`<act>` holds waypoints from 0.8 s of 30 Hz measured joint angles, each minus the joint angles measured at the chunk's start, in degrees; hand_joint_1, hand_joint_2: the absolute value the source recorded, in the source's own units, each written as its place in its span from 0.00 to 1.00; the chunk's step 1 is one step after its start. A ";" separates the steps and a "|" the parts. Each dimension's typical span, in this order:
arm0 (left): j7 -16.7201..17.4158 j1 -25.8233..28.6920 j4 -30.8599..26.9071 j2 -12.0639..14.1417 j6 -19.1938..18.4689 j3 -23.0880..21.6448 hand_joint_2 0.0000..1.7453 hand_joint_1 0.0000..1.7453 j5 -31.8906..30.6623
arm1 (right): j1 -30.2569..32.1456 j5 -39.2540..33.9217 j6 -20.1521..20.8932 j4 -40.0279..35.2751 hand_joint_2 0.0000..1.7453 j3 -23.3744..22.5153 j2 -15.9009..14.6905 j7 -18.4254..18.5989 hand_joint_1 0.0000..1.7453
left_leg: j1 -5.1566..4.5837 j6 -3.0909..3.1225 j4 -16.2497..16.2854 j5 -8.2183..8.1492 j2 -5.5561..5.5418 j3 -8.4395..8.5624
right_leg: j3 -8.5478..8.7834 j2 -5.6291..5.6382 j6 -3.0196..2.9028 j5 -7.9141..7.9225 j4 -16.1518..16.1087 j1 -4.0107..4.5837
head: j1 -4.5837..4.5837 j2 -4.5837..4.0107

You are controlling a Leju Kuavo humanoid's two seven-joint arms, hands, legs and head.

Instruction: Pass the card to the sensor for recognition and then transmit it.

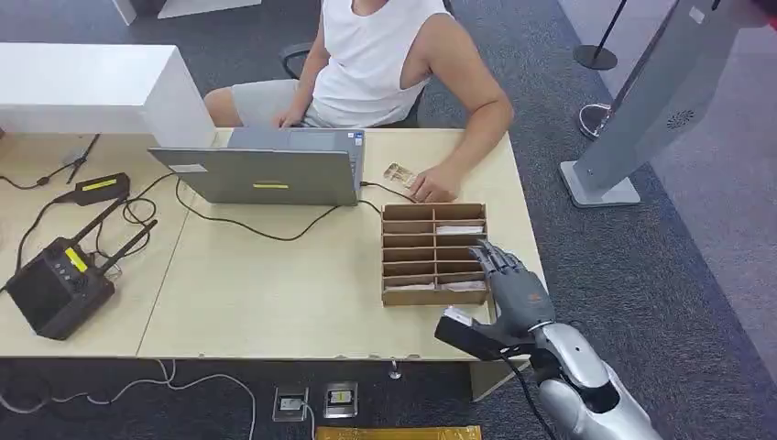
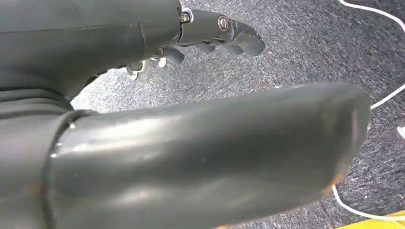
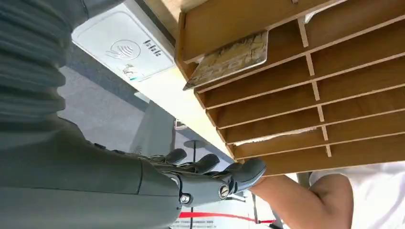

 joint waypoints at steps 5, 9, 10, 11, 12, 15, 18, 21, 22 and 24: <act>0.00 -0.01 0.00 -0.09 0.00 0.00 0.00 0.00 0.00 | -0.09 0.15 0.00 1.05 1.00 0.00 0.63 -0.07 0.00 | 0.00 0.00 0.00 0.00 0.00 0.00 | 0.00 0.00 0.00 0.00 0.00 0.00 | 0.00 0.00; 0.07 0.00 0.00 -0.15 0.00 0.00 0.00 0.00 0.00 | -0.08 0.18 0.00 1.81 1.00 0.00 1.09 -0.17 0.00 | 0.00 0.00 0.00 0.00 0.00 0.00 | 0.00 0.00 0.00 0.00 0.00 0.00 | 0.00 0.00; 0.07 0.00 0.00 -0.15 0.00 0.00 0.00 0.00 0.00 | -0.09 0.20 0.00 1.99 1.00 0.00 1.14 -0.28 0.00 | 0.00 0.00 0.00 0.00 0.00 0.00 | 0.00 0.00 0.00 0.00 0.00 0.00 | -0.02 0.00; 0.07 0.00 0.00 -0.15 0.00 0.00 0.00 0.00 0.00 | -0.09 0.31 -0.02 2.21 1.00 0.00 1.25 -0.48 0.00 | 0.00 0.00 0.00 0.00 0.00 0.00 | 0.00 0.00 0.00 0.00 0.00 0.00 | 0.00 0.00; 0.07 0.00 0.00 -0.15 0.02 0.00 0.00 0.00 0.00 | -0.12 0.35 -0.04 2.43 1.00 0.00 1.33 -0.59 0.00 | 0.00 0.00 0.00 0.00 0.00 0.00 | 0.00 0.00 0.00 0.00 0.00 0.00 | 0.00 0.00; 0.07 0.00 0.00 -0.15 0.13 0.00 0.00 0.00 0.00 | -0.24 0.39 -0.07 3.02 1.00 0.00 1.57 -1.01 0.00 | 0.00 0.00 0.00 0.00 0.00 0.00 | 0.00 0.00 0.00 0.00 0.00 0.00 | 0.00 0.00; 0.07 0.01 0.00 -0.17 0.17 0.00 0.00 0.00 0.00 | -0.36 0.50 -0.07 3.61 1.00 0.00 1.86 -1.25 0.00 | 0.00 0.00 0.00 0.00 0.00 0.00 | 0.00 0.00 0.00 0.00 0.00 0.00 | 0.00 0.00; 0.07 0.01 0.00 -0.17 0.17 0.00 0.00 0.00 0.00 | -0.47 0.55 -0.02 4.13 1.00 0.00 2.08 -1.68 0.00 | 0.00 0.00 0.00 0.00 0.00 0.00 | 0.00 0.00 0.00 0.00 0.00 0.00 | 0.00 0.00; 0.07 0.01 0.00 -0.17 0.17 0.00 0.00 0.00 0.00 | -0.50 0.59 0.00 4.28 1.00 0.00 2.19 -1.77 0.00 | 0.00 0.00 0.00 0.00 0.00 0.00 | 0.00 0.00 0.00 0.00 0.00 0.00 | 0.00 0.00; 0.07 0.02 0.00 -0.17 0.17 0.00 0.00 0.00 0.00 | -0.53 0.61 0.02 4.46 1.00 0.00 2.27 -1.94 0.00 | 0.00 0.00 0.00 0.00 0.00 0.00 | 0.00 0.00 0.00 0.00 0.00 0.00 | 0.00 0.00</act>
